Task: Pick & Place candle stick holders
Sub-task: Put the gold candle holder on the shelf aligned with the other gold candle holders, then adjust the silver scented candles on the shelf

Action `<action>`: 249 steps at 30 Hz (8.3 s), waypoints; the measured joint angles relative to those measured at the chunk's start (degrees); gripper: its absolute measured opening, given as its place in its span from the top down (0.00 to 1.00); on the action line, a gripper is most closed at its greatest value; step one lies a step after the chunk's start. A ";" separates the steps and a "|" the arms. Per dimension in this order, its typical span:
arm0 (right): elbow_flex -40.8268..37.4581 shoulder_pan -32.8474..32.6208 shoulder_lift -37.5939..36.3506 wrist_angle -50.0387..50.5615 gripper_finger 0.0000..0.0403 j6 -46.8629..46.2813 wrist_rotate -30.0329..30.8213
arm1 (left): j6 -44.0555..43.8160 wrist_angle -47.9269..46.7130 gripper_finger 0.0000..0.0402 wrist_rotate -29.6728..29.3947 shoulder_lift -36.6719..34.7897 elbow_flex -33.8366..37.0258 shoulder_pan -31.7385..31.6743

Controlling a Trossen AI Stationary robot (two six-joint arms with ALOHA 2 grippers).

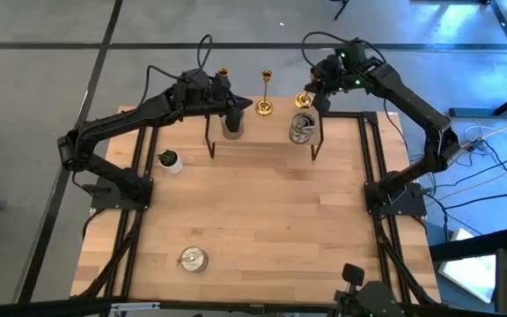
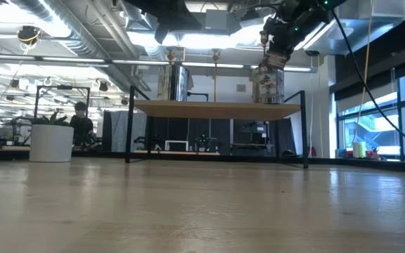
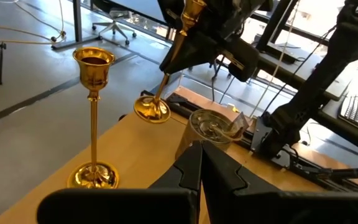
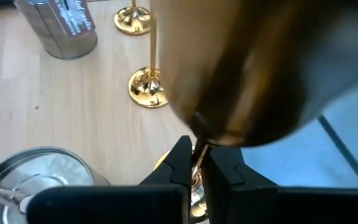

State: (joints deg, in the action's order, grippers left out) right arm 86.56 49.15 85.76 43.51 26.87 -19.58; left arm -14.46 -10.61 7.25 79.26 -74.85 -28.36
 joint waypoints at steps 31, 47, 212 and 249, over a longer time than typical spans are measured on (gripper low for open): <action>-5.70 -0.07 -0.75 -4.88 0.96 -0.47 -0.40 | -0.33 -0.09 1.00 0.31 0.00 0.00 0.22; -5.74 -0.11 -0.73 -5.20 0.96 -0.69 -2.71 | -0.34 -0.76 1.00 0.33 0.00 0.00 0.23; -6.58 -0.07 -3.46 -2.93 0.53 -6.99 3.95 | 0.15 -0.36 1.00 0.72 1.33 0.00 0.22; -6.64 -10.01 -21.95 18.76 0.53 -10.25 -6.16 | -1.38 1.88 1.00 5.84 1.31 0.00 0.16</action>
State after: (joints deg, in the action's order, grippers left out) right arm 79.93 39.14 63.81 62.26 16.61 -25.74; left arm -15.84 -8.73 13.09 80.58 -74.85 -28.20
